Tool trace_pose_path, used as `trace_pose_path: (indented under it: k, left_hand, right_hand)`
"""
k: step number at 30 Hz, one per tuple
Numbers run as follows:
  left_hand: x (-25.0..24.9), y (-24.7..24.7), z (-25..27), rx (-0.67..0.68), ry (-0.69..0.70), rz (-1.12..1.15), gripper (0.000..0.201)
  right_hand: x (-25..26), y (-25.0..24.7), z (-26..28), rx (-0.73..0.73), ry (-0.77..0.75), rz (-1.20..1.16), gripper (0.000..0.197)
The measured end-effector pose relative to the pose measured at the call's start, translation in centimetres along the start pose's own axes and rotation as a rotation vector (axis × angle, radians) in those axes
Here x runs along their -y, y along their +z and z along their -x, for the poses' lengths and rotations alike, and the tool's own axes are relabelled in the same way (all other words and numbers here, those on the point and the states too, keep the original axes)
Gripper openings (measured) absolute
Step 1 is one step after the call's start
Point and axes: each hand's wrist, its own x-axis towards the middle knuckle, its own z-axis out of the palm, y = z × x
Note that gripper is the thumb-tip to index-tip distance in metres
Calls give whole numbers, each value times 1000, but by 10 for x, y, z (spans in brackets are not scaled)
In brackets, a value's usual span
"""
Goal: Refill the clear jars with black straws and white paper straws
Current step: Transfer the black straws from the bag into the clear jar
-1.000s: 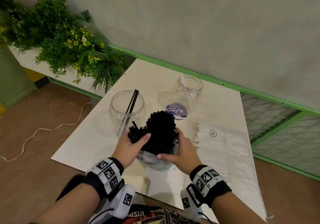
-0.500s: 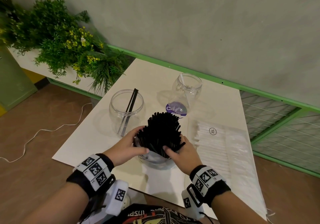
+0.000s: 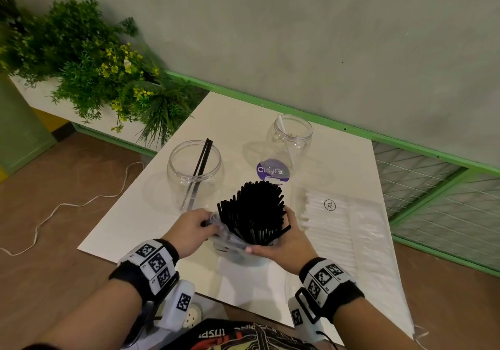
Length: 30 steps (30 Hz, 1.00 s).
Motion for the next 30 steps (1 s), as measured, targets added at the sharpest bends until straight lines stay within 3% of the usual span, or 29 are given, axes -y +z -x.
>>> trace_pose_path:
  k: [3, 7, 11, 14, 18, 22, 25, 30]
  left_hand:
    - [0, 3, -5, 8, -12, 52, 23]
    - [3, 2, -7, 113, -165, 265, 24]
    - [-6, 12, -4, 46, -266, 434, 19]
    - [-5, 5, 3, 13, -350, 545, 26]
    - [12, -25, 17, 27, -439, 584, 33]
    - [36, -71, 35, -83, -488, 641, 37]
    - [55, -110, 45, -178, -488, 795, 35]
    - [70, -157, 43, -173, -442, 825, 33]
  right_hand:
    - [-7, 2, -10, 28, 79, -4, 109]
    - [-17, 9, -19, 83, 135, 22, 92]
    - [-8, 17, -20, 36, 56, -25, 91]
    - [7, 28, -18, 83, -13, -119, 83]
    - [32, 53, -18, 193, -101, -195, 78]
    - [72, 92, -32, 268, -136, -257, 77]
    - [109, 120, -49, 265, -180, -261, 78]
    - [148, 153, -80, 196, -217, -268, 79]
